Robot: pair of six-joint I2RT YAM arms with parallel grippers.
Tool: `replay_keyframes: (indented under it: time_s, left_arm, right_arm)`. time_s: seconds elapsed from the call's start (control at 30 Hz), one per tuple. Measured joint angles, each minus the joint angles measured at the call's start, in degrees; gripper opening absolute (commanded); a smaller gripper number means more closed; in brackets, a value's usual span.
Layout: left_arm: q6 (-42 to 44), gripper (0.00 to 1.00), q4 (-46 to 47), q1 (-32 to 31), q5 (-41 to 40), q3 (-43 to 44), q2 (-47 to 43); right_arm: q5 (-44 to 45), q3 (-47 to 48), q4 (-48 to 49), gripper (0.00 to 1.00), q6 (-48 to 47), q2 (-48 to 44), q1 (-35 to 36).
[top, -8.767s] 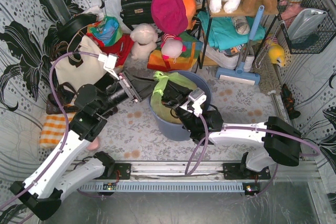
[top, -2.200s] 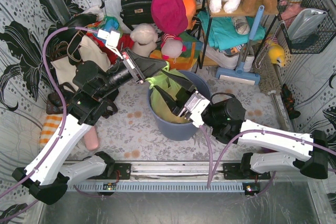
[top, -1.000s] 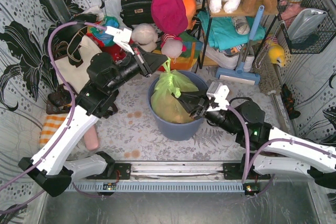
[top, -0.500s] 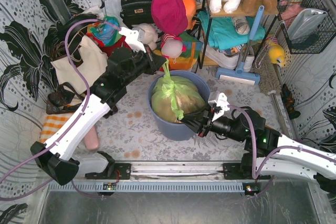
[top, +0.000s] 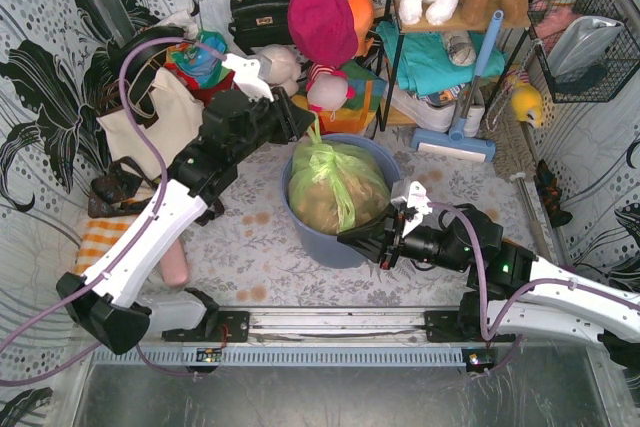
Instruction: Tie the trash bag
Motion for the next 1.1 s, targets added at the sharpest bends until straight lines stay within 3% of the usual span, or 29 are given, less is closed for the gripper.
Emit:
replay_keyframes:
  time_s: [0.17, 0.53, 1.1]
  left_arm:
    - [-1.75, 0.56, 0.50, 0.00, 2.97, 0.26, -3.26]
    - [-2.23, 0.60, -3.28, 0.00, 1.99, 1.18, -4.48]
    - [-1.99, 0.51, -7.78, 0.00, 1.11, 3.37, 1.62]
  right_arm:
    - [0.92, -0.11, 1.46, 0.00, -0.33, 0.00, 0.00]
    - [1.40, -0.13, 3.39, 0.00, -1.51, 0.79, 0.00]
    - [1.40, -0.13, 3.50, 0.00, -2.29, 0.85, 0.00]
